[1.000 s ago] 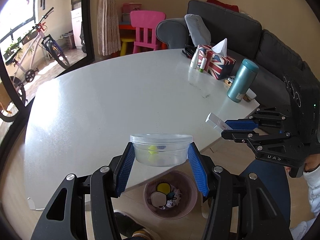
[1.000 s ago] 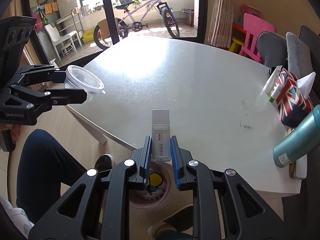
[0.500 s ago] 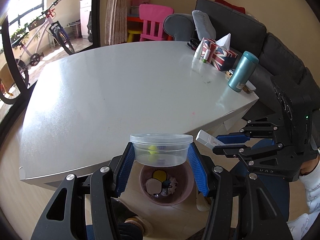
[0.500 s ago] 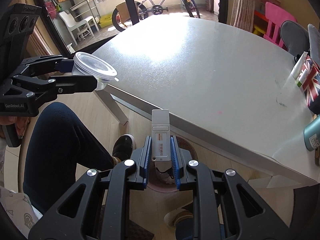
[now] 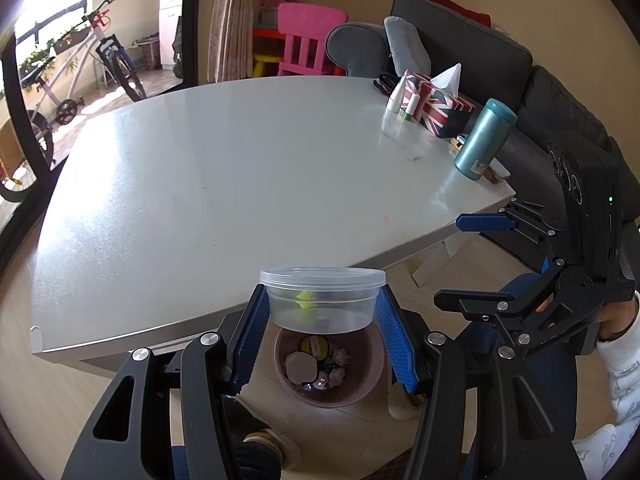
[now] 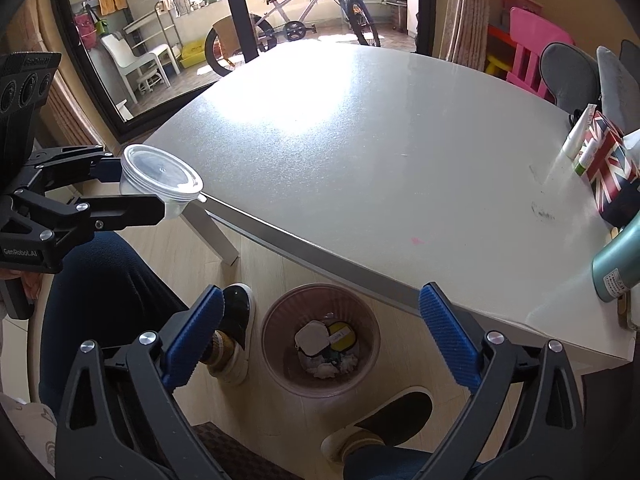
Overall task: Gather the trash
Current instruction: 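Open the right gripper to drop the test strip into the wastebasket, then lower the cup over the wastebasket and open the left gripper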
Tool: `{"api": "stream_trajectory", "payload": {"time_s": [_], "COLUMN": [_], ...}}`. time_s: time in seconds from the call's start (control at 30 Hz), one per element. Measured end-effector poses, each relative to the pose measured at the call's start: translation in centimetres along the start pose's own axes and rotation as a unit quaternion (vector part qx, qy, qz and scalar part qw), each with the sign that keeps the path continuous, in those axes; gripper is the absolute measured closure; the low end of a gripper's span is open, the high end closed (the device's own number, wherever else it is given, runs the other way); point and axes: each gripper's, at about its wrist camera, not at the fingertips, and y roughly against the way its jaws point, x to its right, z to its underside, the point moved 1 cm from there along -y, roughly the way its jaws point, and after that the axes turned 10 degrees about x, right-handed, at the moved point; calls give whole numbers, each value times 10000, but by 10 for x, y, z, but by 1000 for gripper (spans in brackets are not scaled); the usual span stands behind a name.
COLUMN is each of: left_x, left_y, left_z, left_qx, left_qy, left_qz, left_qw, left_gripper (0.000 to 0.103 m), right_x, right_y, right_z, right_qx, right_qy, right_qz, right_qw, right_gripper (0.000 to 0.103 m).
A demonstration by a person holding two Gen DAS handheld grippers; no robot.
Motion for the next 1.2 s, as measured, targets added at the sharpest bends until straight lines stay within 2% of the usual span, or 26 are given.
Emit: {"api": "stream_trajectory", "payload": {"time_s": [0.27, 0.67, 1.2], "left_x": [9, 33, 44], "left_y": [-6, -35, -59], "left_z": [2, 15, 20], "left_qx": [-99, -469, -707], "left_qy": [-100, -254, -300], "left_qz": [127, 400, 525], "left_qw": [9998, 9978, 9957], "left_gripper": [49, 49, 49], "right_x": [10, 30, 43], "right_y": [8, 27, 32], "right_z": [2, 3, 7], "right_qx": [57, 193, 251], "right_qy": [-178, -451, -637], "right_qz": [167, 434, 508], "right_qw": [9997, 9979, 9964], "right_gripper": [5, 5, 5]}}
